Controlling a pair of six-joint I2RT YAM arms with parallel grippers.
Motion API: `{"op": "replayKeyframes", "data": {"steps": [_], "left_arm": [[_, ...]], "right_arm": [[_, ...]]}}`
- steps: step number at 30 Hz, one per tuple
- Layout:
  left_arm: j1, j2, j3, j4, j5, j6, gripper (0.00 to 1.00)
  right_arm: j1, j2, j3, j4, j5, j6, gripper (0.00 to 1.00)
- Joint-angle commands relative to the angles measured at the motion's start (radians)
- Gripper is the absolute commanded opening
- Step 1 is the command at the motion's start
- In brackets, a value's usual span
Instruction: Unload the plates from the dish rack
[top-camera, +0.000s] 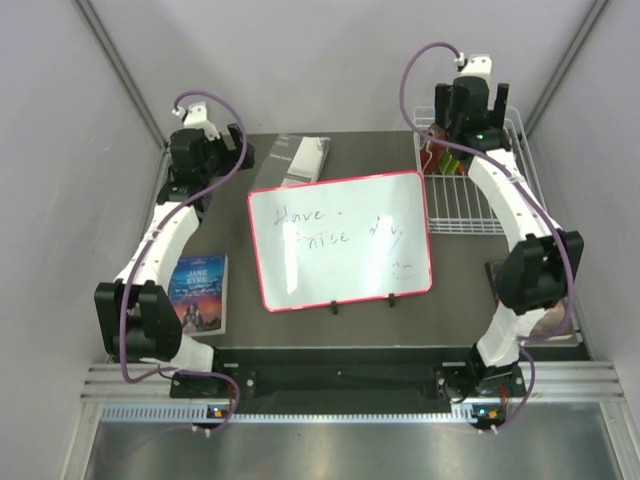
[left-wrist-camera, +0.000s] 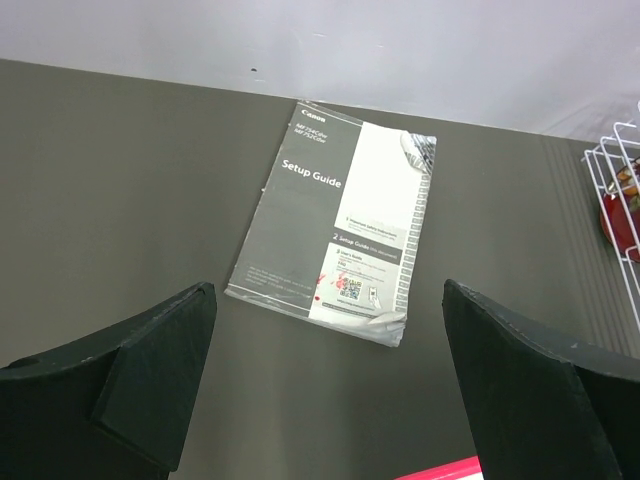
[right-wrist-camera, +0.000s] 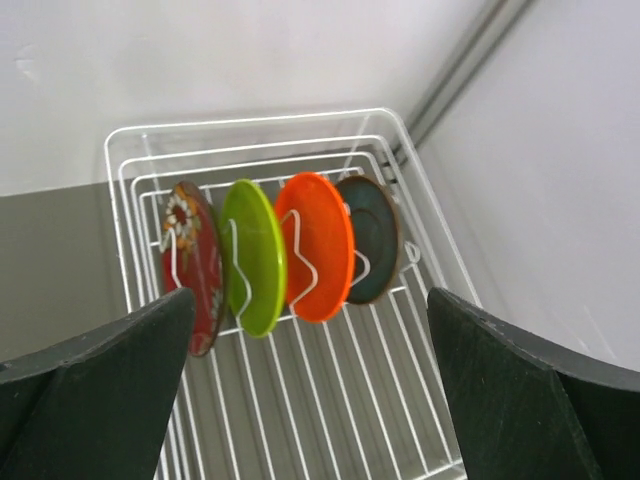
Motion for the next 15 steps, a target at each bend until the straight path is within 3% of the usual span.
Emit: {"op": "replayKeyframes", "data": {"steps": [1, 8, 15], "left_arm": [[0.0, -0.018, -0.002, 0.071, 0.027, -0.003, 0.99], [0.0, 0.014, -0.004, 0.085, 0.068, -0.017, 0.99], [0.0, 0.03, -0.01, 0.085, 0.067, -0.018, 0.99]], "right_arm": [[-0.081, 0.084, 0.181, -0.08, -0.202, 0.081, 1.0], [-0.176, 0.331, 0.502, -0.221, -0.383, 0.169, 0.95], [-0.185, 0.405, 0.487, -0.217, -0.558, 0.206, 0.88]]}}
